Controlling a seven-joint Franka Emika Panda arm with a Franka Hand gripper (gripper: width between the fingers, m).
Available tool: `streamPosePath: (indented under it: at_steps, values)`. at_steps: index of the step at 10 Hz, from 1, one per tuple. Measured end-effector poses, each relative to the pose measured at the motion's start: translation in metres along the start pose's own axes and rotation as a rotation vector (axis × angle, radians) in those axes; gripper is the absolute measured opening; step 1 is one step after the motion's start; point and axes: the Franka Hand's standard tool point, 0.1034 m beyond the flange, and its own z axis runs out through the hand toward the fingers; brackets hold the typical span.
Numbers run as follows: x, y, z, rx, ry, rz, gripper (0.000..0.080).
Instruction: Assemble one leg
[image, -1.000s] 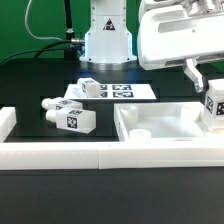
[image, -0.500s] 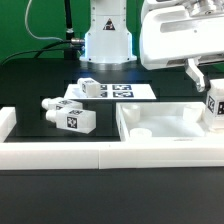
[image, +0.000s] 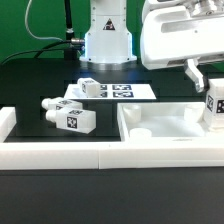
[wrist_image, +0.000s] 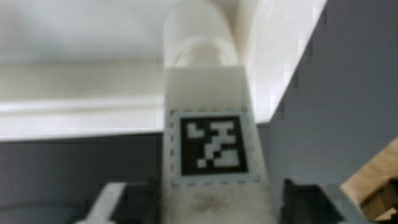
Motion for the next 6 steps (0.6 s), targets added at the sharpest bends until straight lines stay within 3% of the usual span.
streamPosePath:
  at_steps: [2,6]
  values:
    - [-0.0003,0.0000,0.0002,0.000,-0.001,-0.001,0.0601]
    - [-0.0027,-0.0011,0.0014,0.005,-0.018,0.013,0.0647]
